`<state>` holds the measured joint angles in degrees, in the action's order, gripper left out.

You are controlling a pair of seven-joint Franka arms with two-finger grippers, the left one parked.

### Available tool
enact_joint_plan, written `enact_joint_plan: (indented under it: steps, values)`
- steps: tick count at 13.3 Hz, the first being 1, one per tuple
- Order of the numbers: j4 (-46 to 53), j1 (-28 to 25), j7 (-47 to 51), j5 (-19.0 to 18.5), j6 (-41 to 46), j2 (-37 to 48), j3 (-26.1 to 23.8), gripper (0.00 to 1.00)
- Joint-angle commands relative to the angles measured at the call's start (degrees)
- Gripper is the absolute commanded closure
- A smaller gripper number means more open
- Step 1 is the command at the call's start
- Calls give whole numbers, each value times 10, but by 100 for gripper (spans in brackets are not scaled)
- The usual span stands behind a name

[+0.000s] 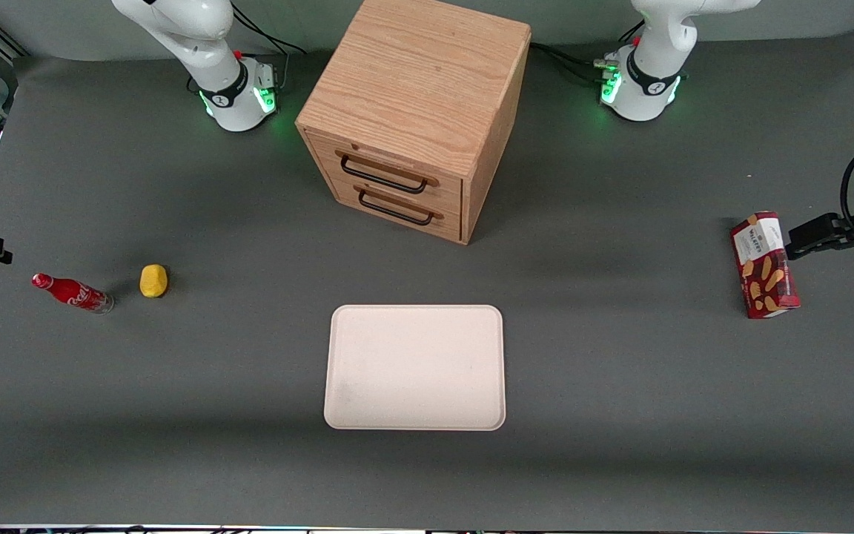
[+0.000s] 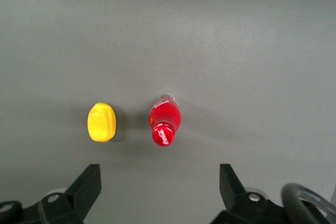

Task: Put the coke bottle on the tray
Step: 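Lower the open right gripper around the bottle's neck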

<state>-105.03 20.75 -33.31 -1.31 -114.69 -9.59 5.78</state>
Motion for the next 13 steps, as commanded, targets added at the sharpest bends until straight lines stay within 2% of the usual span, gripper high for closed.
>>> enact_joint_plan:
  steps: [1, 5, 7, 9, 13]
  values:
    - [-67, -5, -11, 19, -63, 19, 4, 0]
    - [-120, -4, -12, 29, -136, 13, 4, 0]
    - [-125, -2, -24, 37, -148, 4, 5, 0]
    - [-125, -1, -55, 63, -160, -10, 10, 0]
    - [-125, -1, -75, 69, -174, -31, 17, 0]
